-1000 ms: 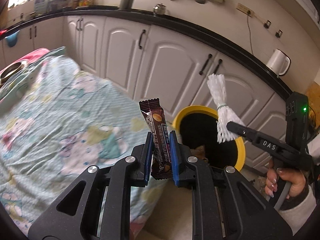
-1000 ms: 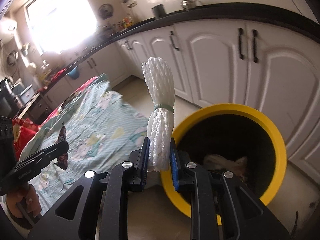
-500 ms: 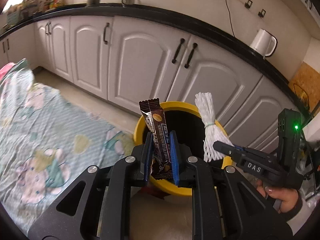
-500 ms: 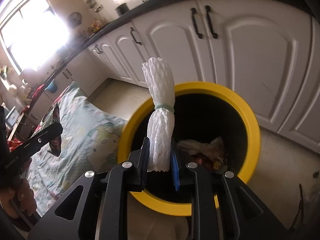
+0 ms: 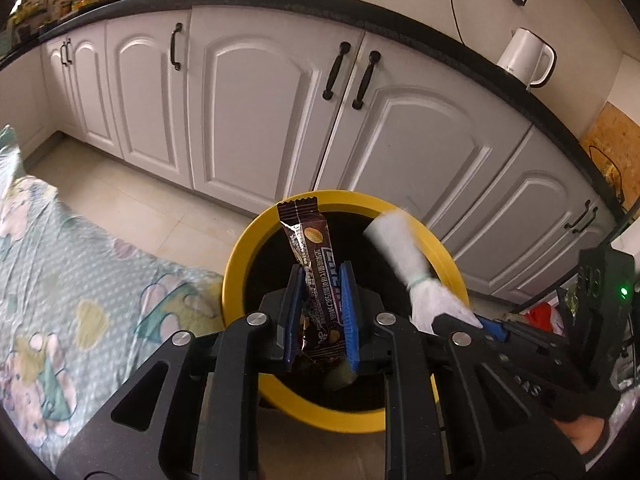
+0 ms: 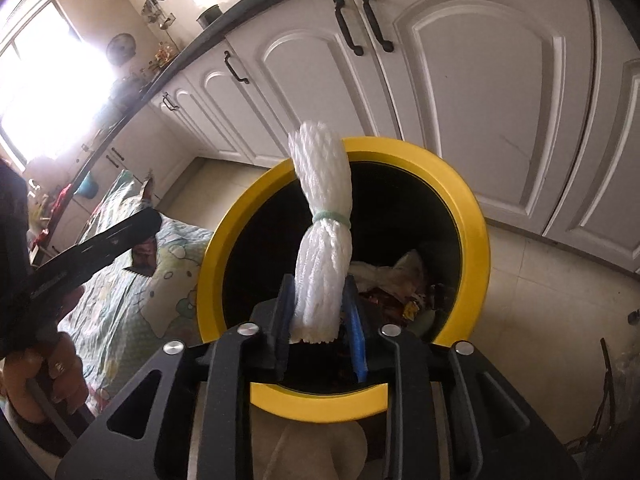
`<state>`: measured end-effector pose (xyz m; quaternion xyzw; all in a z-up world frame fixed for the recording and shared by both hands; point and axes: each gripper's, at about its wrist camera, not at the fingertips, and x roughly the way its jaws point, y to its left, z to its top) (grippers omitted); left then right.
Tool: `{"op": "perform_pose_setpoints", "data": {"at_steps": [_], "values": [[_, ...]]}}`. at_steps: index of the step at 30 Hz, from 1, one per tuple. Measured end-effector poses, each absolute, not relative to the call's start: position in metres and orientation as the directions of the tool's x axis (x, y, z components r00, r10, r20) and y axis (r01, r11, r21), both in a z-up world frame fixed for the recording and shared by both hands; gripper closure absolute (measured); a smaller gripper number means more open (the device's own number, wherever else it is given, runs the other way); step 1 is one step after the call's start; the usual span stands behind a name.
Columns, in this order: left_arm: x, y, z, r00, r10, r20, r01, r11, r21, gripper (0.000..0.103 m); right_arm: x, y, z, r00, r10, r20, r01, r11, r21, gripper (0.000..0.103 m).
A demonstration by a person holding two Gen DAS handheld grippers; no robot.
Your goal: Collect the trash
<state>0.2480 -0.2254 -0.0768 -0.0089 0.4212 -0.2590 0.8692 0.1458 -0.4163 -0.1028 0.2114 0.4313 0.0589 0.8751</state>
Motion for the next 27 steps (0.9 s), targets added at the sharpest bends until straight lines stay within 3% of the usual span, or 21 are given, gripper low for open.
{"op": "perform_pose_setpoints", "data": {"at_steps": [4, 9, 13, 15, 17, 20, 27], "values": [[0.255, -0.234, -0.08, 0.497, -0.459, -0.737, 0.451, 0.862, -0.232, 0.09, 0.141, -0.422, -0.102, 0.627, 0.278, -0.728, 0.091, 0.902, 0.422, 0.061], [0.257, -0.235, -0.079, 0.499, -0.455, -0.738, 0.445, 0.865, -0.233, 0.059, 0.134, -0.434, -0.094, 0.653, 0.239, -0.719, 0.116, 0.906, 0.407, 0.053], [0.254, -0.228, -0.075, 0.51, -0.449, -0.733, 0.428, 0.872, -0.237, 0.036, 0.124, -0.446, -0.087, 0.68, 0.198, -0.706, 0.144, 0.908, 0.394, 0.041], [0.251, -0.221, -0.07, 0.523, -0.442, -0.729, 0.417, 0.878, -0.234, 0.02, 0.12, -0.448, -0.083, 0.691, 0.188, -0.698, 0.15, 0.908, 0.392, 0.035], [0.247, -0.213, -0.065, 0.547, -0.431, -0.718, 0.404, 0.887, -0.225, 0.012, 0.115, -0.447, -0.076, 0.708, 0.179, -0.683, 0.147, 0.909, 0.391, 0.026], [0.238, -0.201, -0.054, 0.585, -0.406, -0.702, 0.392, 0.899, -0.193, 0.011, 0.106, -0.438, -0.065, 0.735, 0.16, -0.659, 0.124, 0.923, 0.363, 0.012], [0.203, -0.161, -0.028, 0.671, -0.376, -0.639, 0.359, 0.919, -0.163, 0.011, 0.091, -0.402, -0.036, 0.781, 0.178, -0.599, 0.038, 0.944, 0.329, 0.007]]}}
